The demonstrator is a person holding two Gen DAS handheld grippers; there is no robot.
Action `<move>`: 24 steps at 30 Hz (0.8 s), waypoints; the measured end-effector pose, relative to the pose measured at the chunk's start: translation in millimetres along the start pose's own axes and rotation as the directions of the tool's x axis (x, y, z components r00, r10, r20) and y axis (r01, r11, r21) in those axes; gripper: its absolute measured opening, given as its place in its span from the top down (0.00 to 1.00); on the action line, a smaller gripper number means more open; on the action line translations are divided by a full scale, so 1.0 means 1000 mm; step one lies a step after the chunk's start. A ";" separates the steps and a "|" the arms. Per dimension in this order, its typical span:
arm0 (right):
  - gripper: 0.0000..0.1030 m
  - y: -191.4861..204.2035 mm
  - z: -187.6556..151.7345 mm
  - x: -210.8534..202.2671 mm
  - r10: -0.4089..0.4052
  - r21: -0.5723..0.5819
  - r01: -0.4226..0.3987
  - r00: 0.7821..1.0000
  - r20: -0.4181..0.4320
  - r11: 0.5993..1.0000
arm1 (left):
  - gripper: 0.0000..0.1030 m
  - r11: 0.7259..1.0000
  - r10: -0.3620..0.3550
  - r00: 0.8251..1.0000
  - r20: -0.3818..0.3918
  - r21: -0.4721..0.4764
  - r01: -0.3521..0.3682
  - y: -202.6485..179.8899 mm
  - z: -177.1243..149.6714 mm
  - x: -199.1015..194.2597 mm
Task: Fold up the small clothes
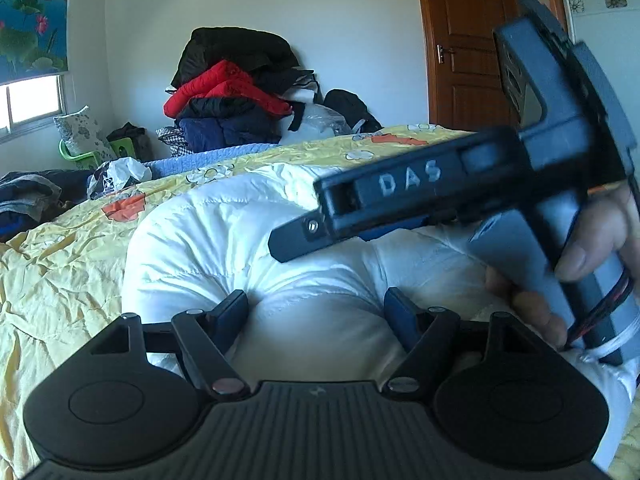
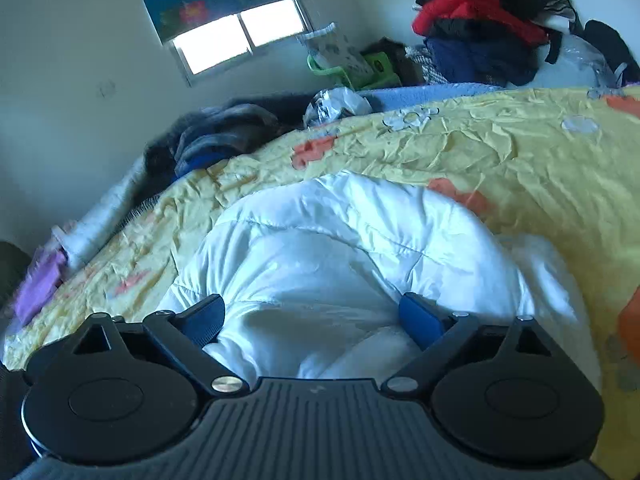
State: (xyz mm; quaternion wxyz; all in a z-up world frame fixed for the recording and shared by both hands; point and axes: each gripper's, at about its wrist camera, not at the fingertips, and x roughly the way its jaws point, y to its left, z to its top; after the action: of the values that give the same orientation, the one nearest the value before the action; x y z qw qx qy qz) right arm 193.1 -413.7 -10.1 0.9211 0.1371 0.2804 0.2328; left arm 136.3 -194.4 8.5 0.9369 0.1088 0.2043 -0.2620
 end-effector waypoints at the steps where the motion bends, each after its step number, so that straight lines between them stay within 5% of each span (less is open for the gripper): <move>1: 0.10 -0.001 -0.002 0.001 -0.001 -0.004 0.001 1.000 0.010 1.000 | 0.28 1.000 0.000 1.000 0.000 -0.001 0.000 0.000 0.000 0.000; 4: 0.11 -0.005 -0.004 0.007 0.013 -0.008 -0.012 1.000 0.016 1.000 | 0.28 1.000 0.005 1.000 -0.001 -0.004 -0.005 -0.001 0.001 0.000; 8: 0.21 -0.036 -0.004 0.010 0.100 0.167 -0.107 0.994 0.051 0.980 | 0.28 1.000 0.020 1.000 0.003 0.008 -0.020 -0.005 0.001 0.000; 12: 0.26 -0.042 -0.004 0.002 0.088 0.232 -0.100 0.994 0.059 0.968 | 0.27 0.999 0.043 0.999 0.026 0.014 -0.044 -0.003 0.002 -0.016; 15: 0.19 -0.040 -0.003 -0.034 0.051 0.365 -0.089 0.992 0.112 0.927 | 0.24 0.999 0.038 0.995 0.091 -0.038 -0.035 0.016 0.005 -0.059; 17: 0.00 -0.043 -0.009 -0.072 0.057 0.411 -0.138 0.977 0.204 0.901 | 0.09 0.996 0.073 0.985 0.153 -0.063 -0.064 0.036 0.005 -0.089; 18: 0.01 -0.043 -0.010 -0.084 0.039 0.403 -0.129 0.974 0.222 0.906 | 0.00 0.993 0.094 0.983 0.158 -0.082 -0.082 0.046 0.004 -0.098; 20: 0.01 -0.047 -0.012 -0.105 -0.043 0.380 -0.030 0.983 0.181 0.924 | 0.00 0.984 0.085 0.991 0.101 -0.164 -0.067 0.074 0.003 -0.101; 22: 0.01 -0.059 -0.017 -0.111 -0.166 0.366 0.134 0.985 0.057 0.921 | 0.00 0.940 0.005 1.000 -0.013 -0.342 -0.009 0.109 -0.001 -0.087; 24: 0.01 -0.068 -0.024 -0.104 -0.178 0.378 0.174 0.984 -0.026 0.909 | 0.01 0.840 -0.105 0.992 -0.074 -0.541 0.048 0.136 -0.012 -0.070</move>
State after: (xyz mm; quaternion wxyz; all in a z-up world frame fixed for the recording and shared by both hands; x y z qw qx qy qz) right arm 126.9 -521.2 -8.0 0.8956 0.2876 0.3272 0.0897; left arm 150.7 -45.4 41.8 0.9071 -0.1535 0.3205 -0.2256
